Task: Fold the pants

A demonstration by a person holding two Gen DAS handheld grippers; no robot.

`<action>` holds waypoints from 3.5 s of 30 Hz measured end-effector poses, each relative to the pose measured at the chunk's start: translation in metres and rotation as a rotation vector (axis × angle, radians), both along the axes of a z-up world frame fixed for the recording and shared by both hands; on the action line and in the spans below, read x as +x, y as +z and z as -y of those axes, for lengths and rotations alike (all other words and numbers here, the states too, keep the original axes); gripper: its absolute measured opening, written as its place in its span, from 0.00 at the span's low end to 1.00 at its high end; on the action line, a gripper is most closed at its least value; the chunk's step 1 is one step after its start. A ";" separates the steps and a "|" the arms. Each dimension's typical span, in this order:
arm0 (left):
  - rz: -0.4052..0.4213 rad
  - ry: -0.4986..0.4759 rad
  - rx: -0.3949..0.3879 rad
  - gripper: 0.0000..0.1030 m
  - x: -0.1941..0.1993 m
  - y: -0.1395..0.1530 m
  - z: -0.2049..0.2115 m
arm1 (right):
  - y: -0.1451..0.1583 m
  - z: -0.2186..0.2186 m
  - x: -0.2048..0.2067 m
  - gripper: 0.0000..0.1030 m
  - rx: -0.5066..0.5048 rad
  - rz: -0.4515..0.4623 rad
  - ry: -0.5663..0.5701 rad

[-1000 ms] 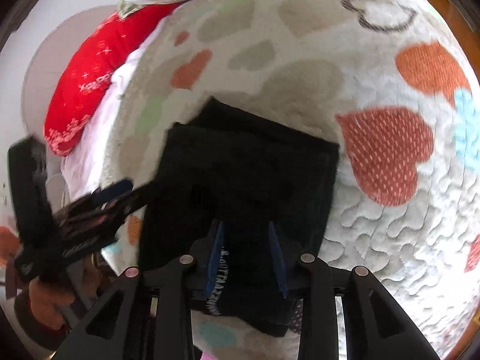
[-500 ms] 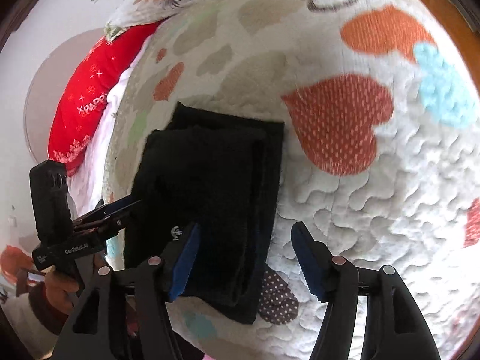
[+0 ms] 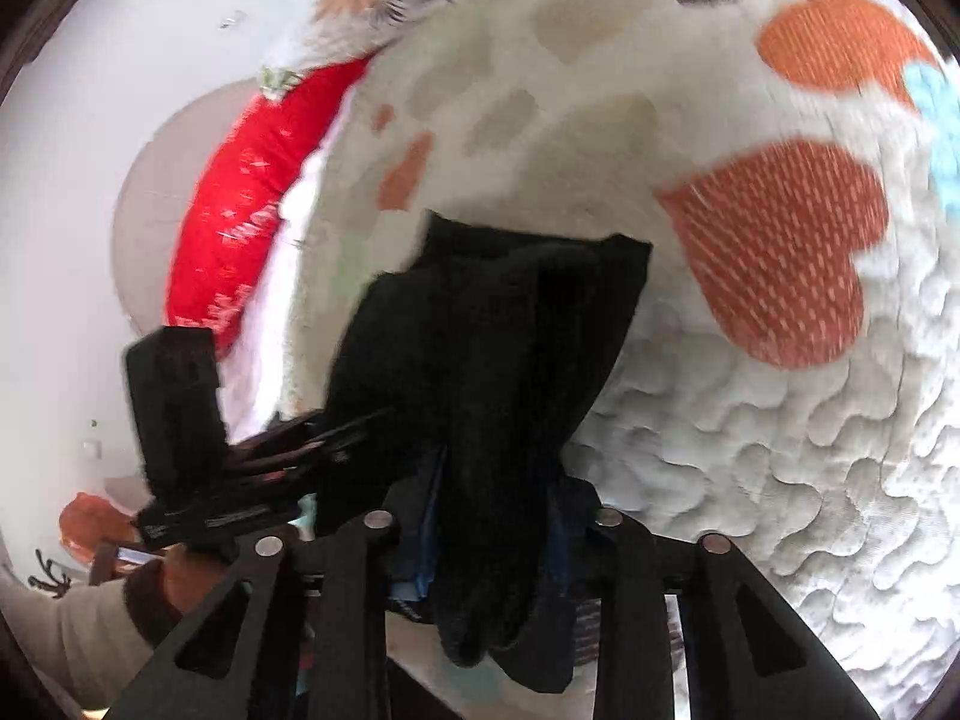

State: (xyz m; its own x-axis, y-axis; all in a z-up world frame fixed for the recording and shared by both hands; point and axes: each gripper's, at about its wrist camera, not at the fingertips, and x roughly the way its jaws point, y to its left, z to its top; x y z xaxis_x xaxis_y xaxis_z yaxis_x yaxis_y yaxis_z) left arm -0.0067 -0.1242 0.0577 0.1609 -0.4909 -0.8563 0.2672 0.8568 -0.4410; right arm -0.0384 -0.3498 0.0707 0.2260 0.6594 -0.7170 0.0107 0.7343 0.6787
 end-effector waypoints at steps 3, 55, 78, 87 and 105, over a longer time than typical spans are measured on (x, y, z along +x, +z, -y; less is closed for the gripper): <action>0.051 -0.001 -0.020 0.41 0.005 0.025 -0.008 | 0.027 -0.007 0.012 0.27 -0.001 0.065 0.022; 0.267 0.242 0.363 0.72 0.043 0.101 -0.018 | 0.092 -0.056 0.064 0.56 -0.516 0.166 -0.114; 0.313 0.238 0.424 0.72 0.021 0.132 -0.015 | 0.111 -0.059 0.046 0.62 -0.563 0.177 -0.131; 0.305 0.230 0.429 0.72 0.016 0.129 -0.013 | 0.110 -0.060 0.041 0.63 -0.565 0.169 -0.119; 0.306 0.215 0.418 0.72 0.015 0.132 -0.009 | 0.107 -0.060 0.039 0.68 -0.573 0.154 -0.121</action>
